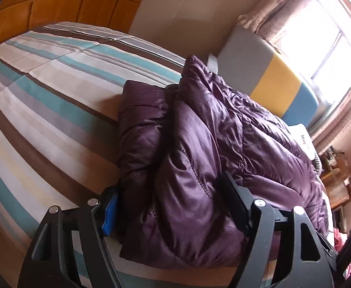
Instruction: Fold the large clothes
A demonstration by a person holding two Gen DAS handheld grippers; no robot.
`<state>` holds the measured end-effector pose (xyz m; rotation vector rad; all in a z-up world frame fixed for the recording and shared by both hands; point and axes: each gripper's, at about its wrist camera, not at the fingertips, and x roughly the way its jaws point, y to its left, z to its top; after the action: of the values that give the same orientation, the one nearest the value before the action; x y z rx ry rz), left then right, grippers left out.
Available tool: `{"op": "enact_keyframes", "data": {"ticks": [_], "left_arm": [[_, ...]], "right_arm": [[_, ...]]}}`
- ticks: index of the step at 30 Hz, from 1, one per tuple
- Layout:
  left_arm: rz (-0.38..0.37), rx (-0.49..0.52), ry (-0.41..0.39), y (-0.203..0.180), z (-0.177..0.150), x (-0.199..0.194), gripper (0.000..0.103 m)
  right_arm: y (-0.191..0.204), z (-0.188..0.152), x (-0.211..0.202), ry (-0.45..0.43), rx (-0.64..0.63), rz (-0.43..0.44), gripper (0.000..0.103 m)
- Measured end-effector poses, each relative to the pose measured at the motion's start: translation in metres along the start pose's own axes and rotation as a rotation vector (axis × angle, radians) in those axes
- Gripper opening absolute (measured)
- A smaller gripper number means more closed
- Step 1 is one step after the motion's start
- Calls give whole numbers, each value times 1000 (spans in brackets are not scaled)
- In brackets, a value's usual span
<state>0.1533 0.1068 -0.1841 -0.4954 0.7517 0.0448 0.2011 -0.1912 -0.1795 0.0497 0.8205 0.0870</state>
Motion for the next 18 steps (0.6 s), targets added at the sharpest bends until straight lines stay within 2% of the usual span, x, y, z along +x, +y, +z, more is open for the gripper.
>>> {"op": "enact_keyframes", "data": {"ticks": [4, 7, 8, 12, 15, 18], "left_arm": [[-4, -100, -8, 5, 3, 1, 66], [-71, -234, 1, 17, 1, -2, 53], [-73, -250, -1, 18, 0, -1, 52], [-104, -262, 7, 21, 1, 6, 42], [-152, -305, 15, 26, 1, 9, 27], [-137, -237, -35, 11, 4, -3, 20]], "right_arm": [[-3, -1, 1, 10, 1, 17, 25], [-5, -1, 2, 2, 9, 24, 25], [-4, -1, 2, 1, 9, 21, 25], [-3, -1, 2, -7, 13, 21, 25], [-3, -1, 3, -12, 16, 21, 25], [-3, -1, 3, -14, 13, 12, 25]]}}
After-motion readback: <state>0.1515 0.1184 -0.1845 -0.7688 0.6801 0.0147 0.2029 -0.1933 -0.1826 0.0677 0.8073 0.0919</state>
